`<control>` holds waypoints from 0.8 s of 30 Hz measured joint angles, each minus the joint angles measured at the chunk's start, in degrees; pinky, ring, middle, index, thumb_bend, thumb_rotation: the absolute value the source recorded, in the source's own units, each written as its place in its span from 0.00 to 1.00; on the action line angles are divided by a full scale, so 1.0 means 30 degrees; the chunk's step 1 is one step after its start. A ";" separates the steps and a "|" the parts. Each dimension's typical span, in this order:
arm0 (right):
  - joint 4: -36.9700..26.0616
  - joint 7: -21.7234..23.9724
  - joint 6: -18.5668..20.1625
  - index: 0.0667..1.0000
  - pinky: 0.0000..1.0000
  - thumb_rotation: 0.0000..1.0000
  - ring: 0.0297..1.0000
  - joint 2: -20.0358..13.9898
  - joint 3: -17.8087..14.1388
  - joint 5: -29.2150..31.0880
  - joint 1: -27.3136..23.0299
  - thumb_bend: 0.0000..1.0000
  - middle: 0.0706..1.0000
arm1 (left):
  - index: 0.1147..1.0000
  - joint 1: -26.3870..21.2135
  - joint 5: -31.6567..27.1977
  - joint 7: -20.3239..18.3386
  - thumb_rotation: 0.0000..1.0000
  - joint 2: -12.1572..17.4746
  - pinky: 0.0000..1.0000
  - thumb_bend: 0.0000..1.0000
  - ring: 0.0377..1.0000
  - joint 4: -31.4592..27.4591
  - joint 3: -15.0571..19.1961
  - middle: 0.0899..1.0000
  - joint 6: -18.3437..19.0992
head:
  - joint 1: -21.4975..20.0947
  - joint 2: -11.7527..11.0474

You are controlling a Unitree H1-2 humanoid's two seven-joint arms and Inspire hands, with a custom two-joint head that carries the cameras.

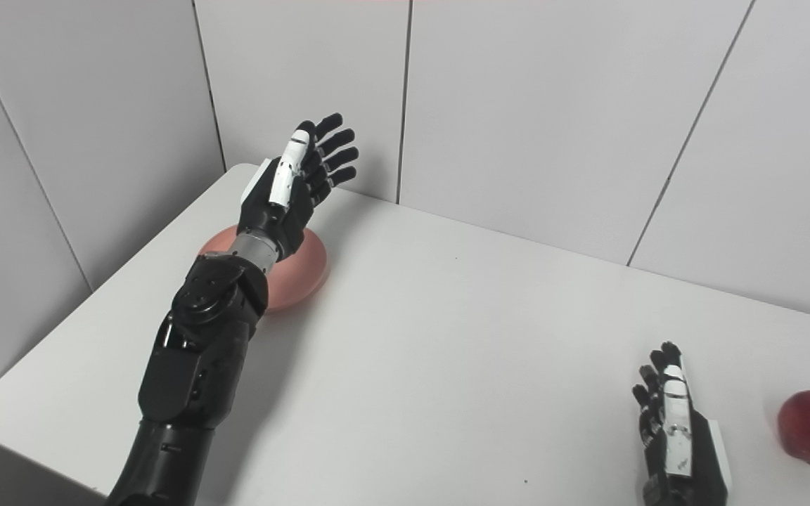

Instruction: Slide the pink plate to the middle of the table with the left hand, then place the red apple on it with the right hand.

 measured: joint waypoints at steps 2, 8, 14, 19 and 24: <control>-0.0011 0.0006 0.0000 1.00 1.00 1.00 1.00 0.0003 0.0004 0.0060 0.0001 0.10 1.00 | 0.86 -0.0068 -0.0110 -0.0007 1.00 0.0230 0.86 0.39 0.87 0.0358 0.0315 0.88 -0.0103 | 0.0059 0.0000; -0.0010 0.0008 0.0000 1.00 1.00 1.00 1.00 -0.0005 -0.0001 0.0121 -0.0001 0.10 1.00 | 0.85 -0.0475 -0.0146 -0.0036 1.00 0.1095 0.87 0.38 0.87 0.1586 0.0835 0.87 -0.0745 | 0.0176 0.0000; -0.0007 0.0043 -0.0002 1.00 1.00 1.00 1.00 -0.0093 -0.0001 0.0241 0.0000 0.10 1.00 | 0.84 -0.0811 -0.0166 -0.0041 1.00 0.1951 0.85 0.36 0.86 0.2308 0.1268 0.85 -0.0793 | 0.0263 -0.0029; -0.0006 0.0049 -0.0002 1.00 1.00 1.00 1.00 -0.0114 0.0004 0.0248 -0.0001 0.09 1.00 | 0.82 -0.0894 -0.0129 0.0323 1.00 0.2186 0.83 0.36 0.85 0.2320 0.1727 0.84 -0.0779 | 0.0323 0.0000; -0.0008 0.0016 0.0000 1.00 1.00 1.00 1.00 -0.0121 -0.0001 0.0234 -0.0001 0.09 1.00 | 0.80 -0.0929 -0.0179 0.0496 1.00 0.2412 0.83 0.34 0.84 0.2330 0.2150 0.83 -0.0774 | 0.0410 0.0000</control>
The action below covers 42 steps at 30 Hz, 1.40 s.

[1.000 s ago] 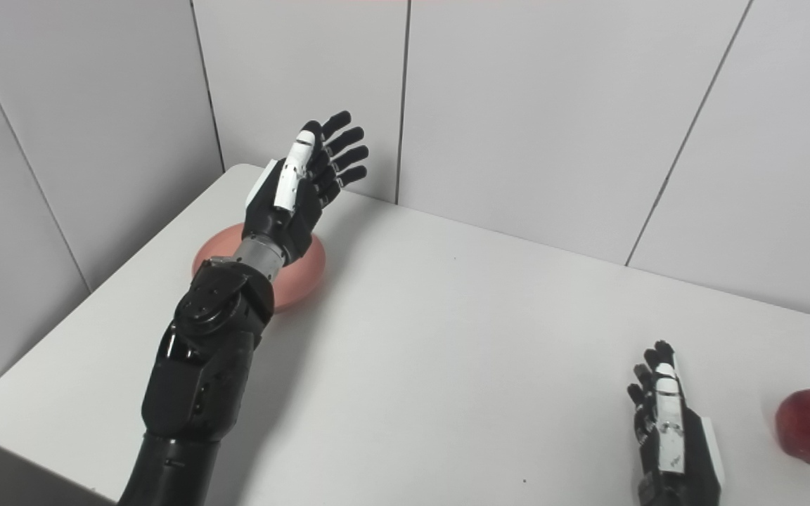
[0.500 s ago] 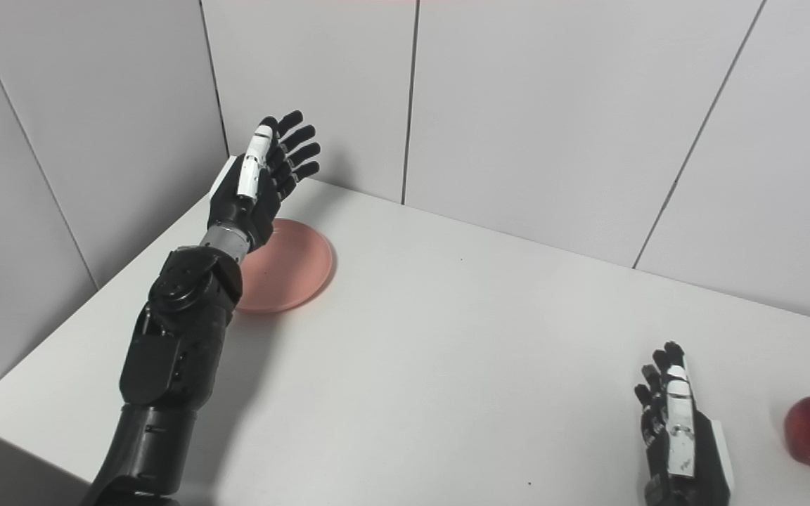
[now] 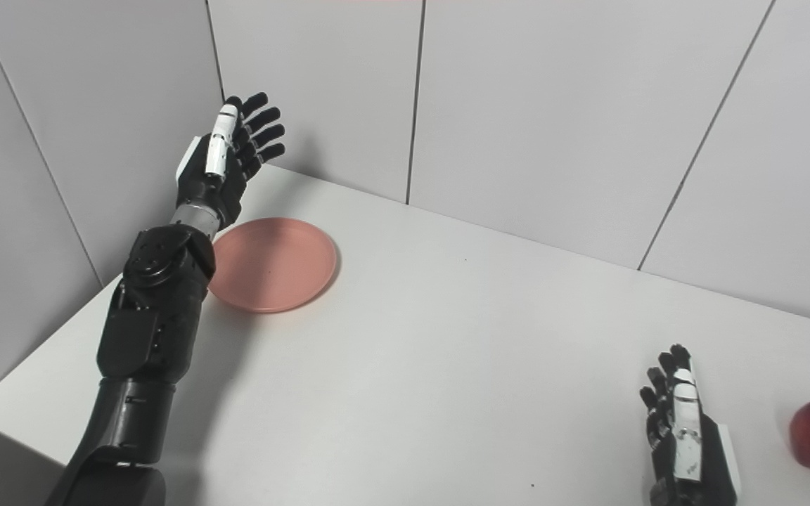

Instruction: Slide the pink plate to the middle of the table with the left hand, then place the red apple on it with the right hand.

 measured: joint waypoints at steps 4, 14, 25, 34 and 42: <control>-0.0001 -0.0006 0.0000 1.00 1.00 1.00 1.00 -0.0004 0.0004 -0.0002 0.0000 0.09 1.00 | 0.82 -0.0146 -0.0222 0.0041 0.98 0.0372 0.85 0.34 0.84 0.0364 0.0286 0.84 -0.0001 | 0.0029 0.0000; -0.0051 -0.0006 0.0007 1.00 1.00 1.00 1.00 -0.0146 0.0006 0.0001 -0.0001 0.09 1.00 | 0.83 -0.0264 -0.0640 -0.0278 0.99 0.1832 0.87 0.35 0.86 0.1889 0.0884 0.85 -0.0277 | 0.0205 -0.0058; -0.0172 -0.0031 0.0079 1.00 1.00 1.00 1.00 -0.0231 -0.0011 0.0043 -0.0001 0.07 1.00 | 0.83 -0.0265 -0.0848 -0.0977 0.99 0.2479 0.87 0.34 0.87 0.4001 0.1332 0.86 -0.1489 | 0.0439 -0.0117; -0.0583 -0.0368 0.0736 1.00 1.00 1.00 1.00 -0.0132 -0.0067 0.0084 0.0001 0.06 1.00 | 0.83 -0.0271 -0.1030 -0.1007 1.00 0.2570 0.88 0.31 0.86 0.5459 0.1469 0.86 -0.2080 | 0.0410 -0.0088; -0.0689 -0.0395 0.0802 1.00 1.00 1.00 1.00 -0.0135 -0.0059 0.0127 -0.0002 0.06 1.00 | 0.82 -0.0269 -0.1035 -0.1039 1.00 0.2664 0.86 0.33 0.85 0.6871 0.1502 0.85 -0.2537 | 0.0439 -0.0029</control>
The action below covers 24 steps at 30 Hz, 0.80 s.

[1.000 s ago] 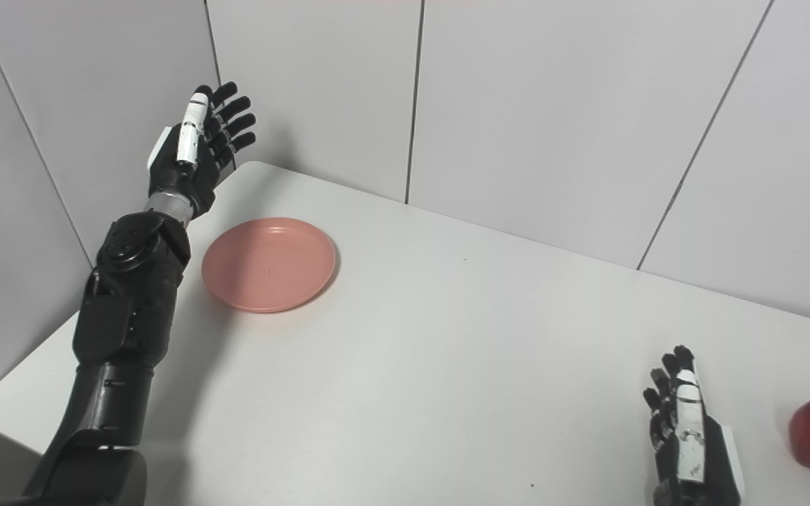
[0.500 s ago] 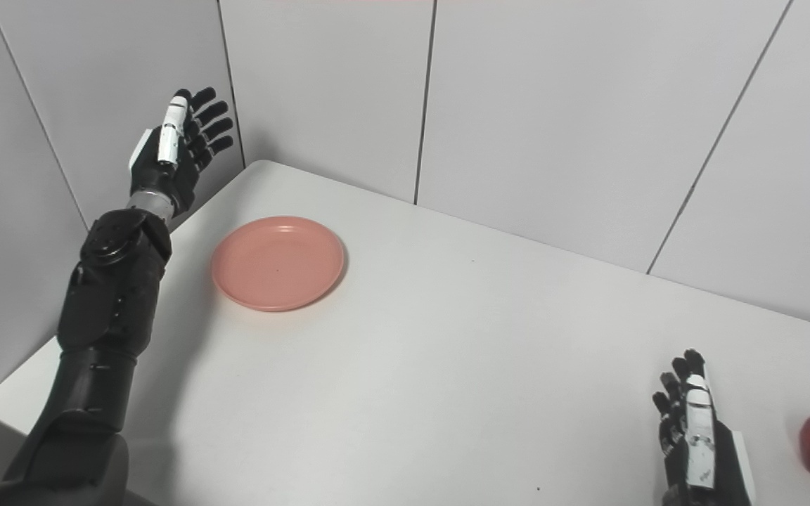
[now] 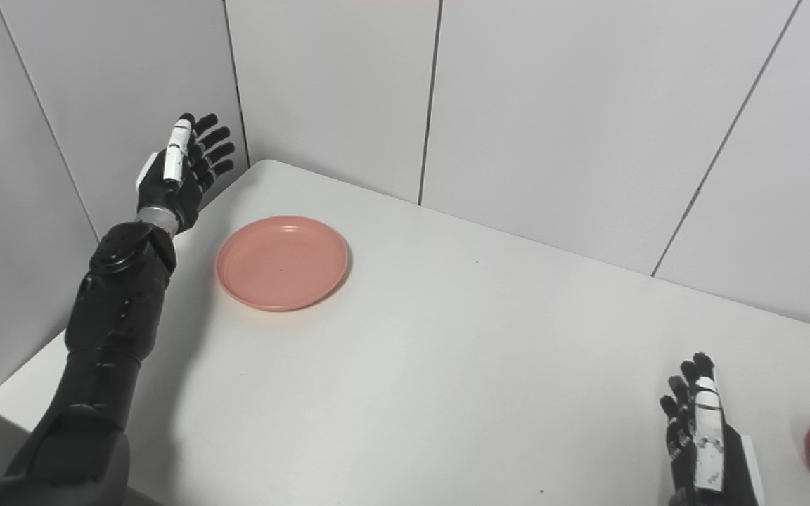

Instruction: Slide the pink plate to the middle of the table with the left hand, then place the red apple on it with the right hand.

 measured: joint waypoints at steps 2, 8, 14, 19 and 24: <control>-0.0005 -0.0005 0.0001 1.00 1.00 1.00 1.00 -0.0005 0.0000 -0.0007 -0.0001 0.07 1.00 | 0.82 0.0000 -0.0011 0.0003 1.00 0.0004 0.86 0.34 0.85 0.0408 0.0055 0.84 -0.0267 | -0.0029 0.0058; -0.0251 -0.0038 0.0214 1.00 1.00 1.00 1.00 -0.0011 0.0000 -0.0005 0.0004 0.06 1.00 | 0.83 0.0017 -0.0028 -0.0003 1.00 0.0020 0.86 0.35 0.86 0.1082 0.0087 0.85 -0.0455 | -0.0029 0.0117; -0.0443 -0.0038 0.0214 1.00 1.00 1.00 1.00 -0.0041 0.0012 -0.0058 0.0009 0.06 1.00 | 0.82 0.0017 -0.0432 0.0002 1.00 0.0023 0.86 0.34 0.85 0.1455 0.0360 0.84 -0.0453 | 0.0000 0.0205; -0.0449 -0.0033 0.0214 1.00 1.00 1.00 1.00 -0.0050 0.0008 -0.0057 0.0009 0.06 1.00 | 0.83 0.0058 -0.0437 0.0041 1.00 0.0023 0.84 0.33 0.85 0.1684 0.0392 0.85 -0.0451 | 0.0000 0.0234; -0.0446 0.0018 0.0212 1.00 1.00 1.00 1.00 -0.0176 0.0011 -0.0061 0.0009 0.06 1.00 | 0.84 0.0137 -0.0433 -0.0053 1.00 0.0028 0.84 0.30 0.85 0.1821 0.0402 0.86 -0.0464 | 0.0029 0.0264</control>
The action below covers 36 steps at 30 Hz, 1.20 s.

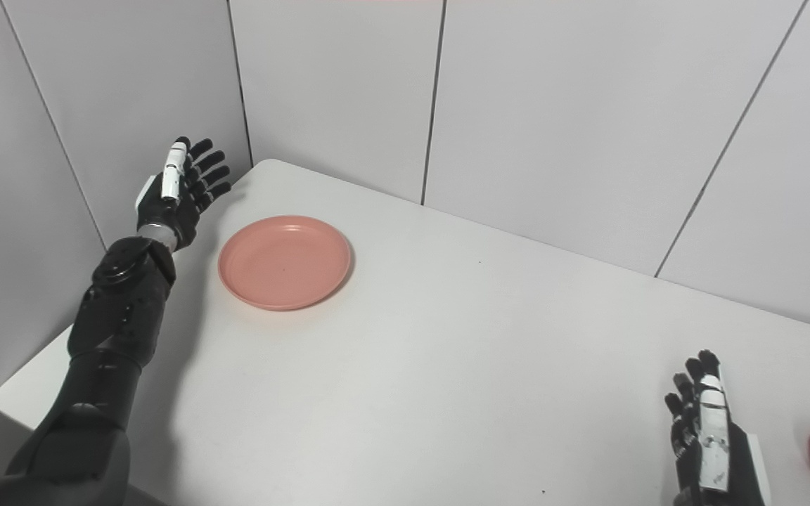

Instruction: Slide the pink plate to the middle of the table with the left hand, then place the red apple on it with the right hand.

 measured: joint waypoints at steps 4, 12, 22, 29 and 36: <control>-0.0005 -0.0013 0.0001 1.00 1.00 1.00 1.00 -0.0015 -0.0002 0.0000 0.0003 0.06 1.00 | 0.83 0.0208 0.0018 -0.0036 1.00 0.0001 0.85 0.30 0.85 0.0215 -0.0058 0.85 -0.0003 | 0.0029 0.0029; -0.0008 -0.0014 0.0001 1.00 1.00 1.00 1.00 -0.0019 -0.0012 0.0033 0.0003 0.05 1.00 | 0.86 0.0382 0.0022 -0.0206 1.00 0.0000 0.88 0.33 0.88 0.0573 -0.0186 0.87 -0.0204 | 0.0059 0.0088; -0.0010 0.0010 0.0002 1.00 1.00 1.00 1.00 -0.0120 -0.0026 0.0187 0.0004 0.06 1.00 | 0.83 0.0667 0.0094 -0.0509 1.00 0.0000 0.85 0.36 0.85 0.1546 -0.0602 0.85 -0.0869 | 0.0117 0.0205; -0.0049 -0.0049 0.0005 1.00 1.00 1.00 1.00 -0.0121 -0.0021 0.0191 0.0004 0.05 1.00 | 0.82 0.0883 0.0082 -0.0469 1.00 -0.0096 0.85 0.34 0.84 0.1669 -0.0647 0.83 -0.1204 | 0.0117 0.0264; -0.0075 -0.0056 0.0013 1.00 1.00 1.00 1.00 -0.0121 -0.0010 0.0191 0.0006 0.06 1.00 | 0.81 0.0898 0.0024 -0.0642 1.00 -0.0128 0.82 0.35 0.83 0.2209 -0.0661 0.82 -0.2031 | 0.0117 0.0352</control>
